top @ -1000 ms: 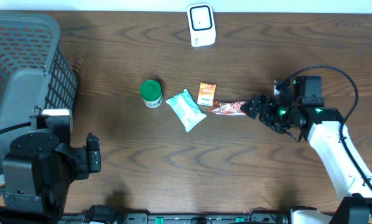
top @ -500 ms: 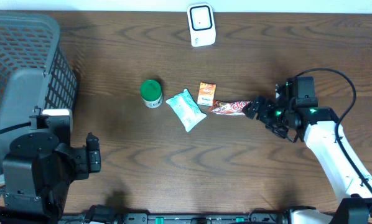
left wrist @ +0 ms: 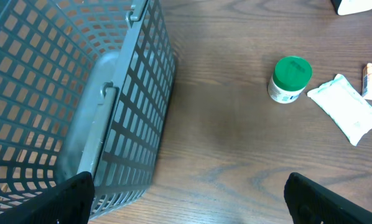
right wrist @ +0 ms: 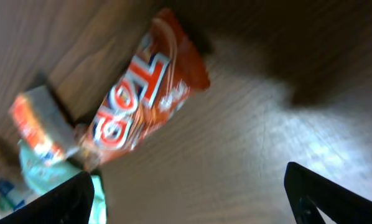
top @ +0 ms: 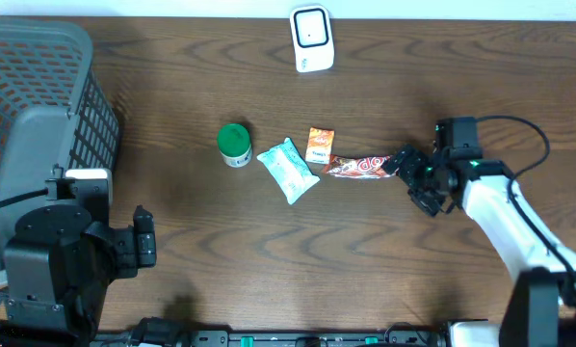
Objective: Scan the item barcode
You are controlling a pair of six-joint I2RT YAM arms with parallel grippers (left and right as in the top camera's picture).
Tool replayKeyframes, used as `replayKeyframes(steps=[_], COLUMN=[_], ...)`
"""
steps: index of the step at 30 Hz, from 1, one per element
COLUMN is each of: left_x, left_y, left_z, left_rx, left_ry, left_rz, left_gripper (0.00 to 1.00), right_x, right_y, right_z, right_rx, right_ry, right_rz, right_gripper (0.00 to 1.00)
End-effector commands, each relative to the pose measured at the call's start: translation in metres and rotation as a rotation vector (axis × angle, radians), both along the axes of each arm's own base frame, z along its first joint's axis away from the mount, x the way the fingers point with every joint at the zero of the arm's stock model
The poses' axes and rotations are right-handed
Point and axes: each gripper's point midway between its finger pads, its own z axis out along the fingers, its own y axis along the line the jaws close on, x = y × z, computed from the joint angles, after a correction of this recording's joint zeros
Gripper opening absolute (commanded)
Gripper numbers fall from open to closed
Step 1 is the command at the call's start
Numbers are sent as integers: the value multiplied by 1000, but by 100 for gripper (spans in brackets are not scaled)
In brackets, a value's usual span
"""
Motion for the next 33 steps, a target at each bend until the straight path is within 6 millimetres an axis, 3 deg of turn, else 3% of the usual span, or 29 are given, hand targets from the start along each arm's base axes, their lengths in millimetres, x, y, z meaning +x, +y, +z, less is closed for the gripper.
replayKeyframes(steps=[1,5,11,15,17,20,22,28,33], left_x=[0,0,0,0,0,0,0,0,0], left_y=[2,2,2,2,2,2,2,2,2], left_z=[-1,-1,-1,-1,-1,-1,-1,-1,-1], left_rx=[1,1,1,1,1,1,1,1,1], left_ry=[5,5,5,5,5,5,5,5,5], left_rz=[11,11,11,11,11,11,11,11,11], left_gripper=[98,98,98,98,98,98,98,98,98], right_x=[10,24,28,25,20,17,18,7,-21], right_y=[3,7,5,5,-5,-11,-12,2,9], right_z=[-16,-30,-52,-73,-89,-98,-98,-63,-31], right_rx=[10,26,34,17,-47,-88,-90,43,140], right_ry=[21,3,45,83,118,136,128,139,268], right_rz=[-33,-38,-103,-102,-118,-126,-111,-75,-269], right_gripper=[92,89,83,61,38,1,1,1,2])
